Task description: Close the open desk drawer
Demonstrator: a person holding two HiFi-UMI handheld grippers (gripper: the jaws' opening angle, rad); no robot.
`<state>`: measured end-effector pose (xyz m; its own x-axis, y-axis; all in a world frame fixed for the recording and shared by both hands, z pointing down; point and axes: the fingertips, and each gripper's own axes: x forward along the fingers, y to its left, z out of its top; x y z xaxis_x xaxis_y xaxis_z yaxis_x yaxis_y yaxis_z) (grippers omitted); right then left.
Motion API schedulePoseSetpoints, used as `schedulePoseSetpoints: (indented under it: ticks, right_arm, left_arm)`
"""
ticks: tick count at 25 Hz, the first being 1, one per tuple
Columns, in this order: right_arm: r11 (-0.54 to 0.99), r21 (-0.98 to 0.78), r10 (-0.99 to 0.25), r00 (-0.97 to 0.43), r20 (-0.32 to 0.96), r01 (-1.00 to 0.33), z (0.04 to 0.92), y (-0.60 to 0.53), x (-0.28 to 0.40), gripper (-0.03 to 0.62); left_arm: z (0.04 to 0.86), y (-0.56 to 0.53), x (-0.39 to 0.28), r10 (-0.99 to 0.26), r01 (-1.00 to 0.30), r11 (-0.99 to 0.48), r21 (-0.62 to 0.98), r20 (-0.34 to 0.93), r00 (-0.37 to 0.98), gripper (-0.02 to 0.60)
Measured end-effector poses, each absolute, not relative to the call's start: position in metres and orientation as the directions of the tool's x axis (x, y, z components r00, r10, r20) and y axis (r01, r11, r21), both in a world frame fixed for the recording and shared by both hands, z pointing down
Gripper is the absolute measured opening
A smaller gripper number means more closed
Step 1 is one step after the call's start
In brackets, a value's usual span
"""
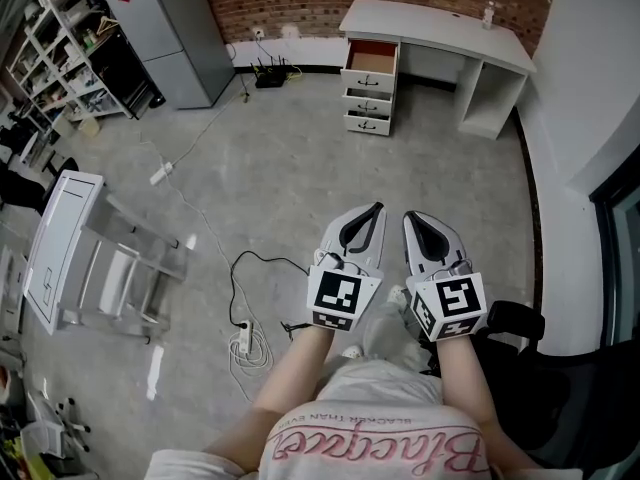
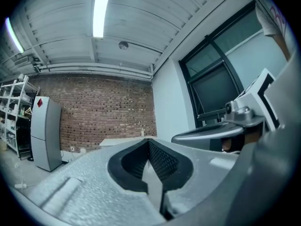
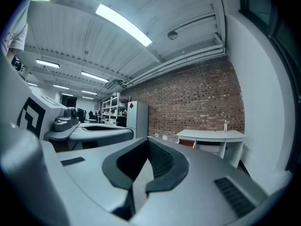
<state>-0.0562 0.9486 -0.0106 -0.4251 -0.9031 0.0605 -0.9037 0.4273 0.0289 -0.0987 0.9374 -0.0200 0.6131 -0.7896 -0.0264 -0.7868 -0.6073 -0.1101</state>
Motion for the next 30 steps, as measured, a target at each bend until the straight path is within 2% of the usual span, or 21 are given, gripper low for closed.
schedulePoseSetpoints:
  ticks: [20, 30]
  right_arm:
    - [0.464, 0.001, -0.885, -0.464, 0.044, -0.886, -0.018, 0.823, 0.001, 0.009]
    - [0.528, 0.0, -0.847, -0.526, 0.081, -0.849, -0.021, 0.757, 0.04, 0.01]
  left_arm:
    - [-0.021, 0.806, -0.051, -0.806, -0.802, -0.59, -0.091, 0.013, 0.591, 0.006]
    - [-0.028, 0.741, -0.006, -0.834, -0.83, -0.551, -0.085, 0.016, 0.552, 0.006]
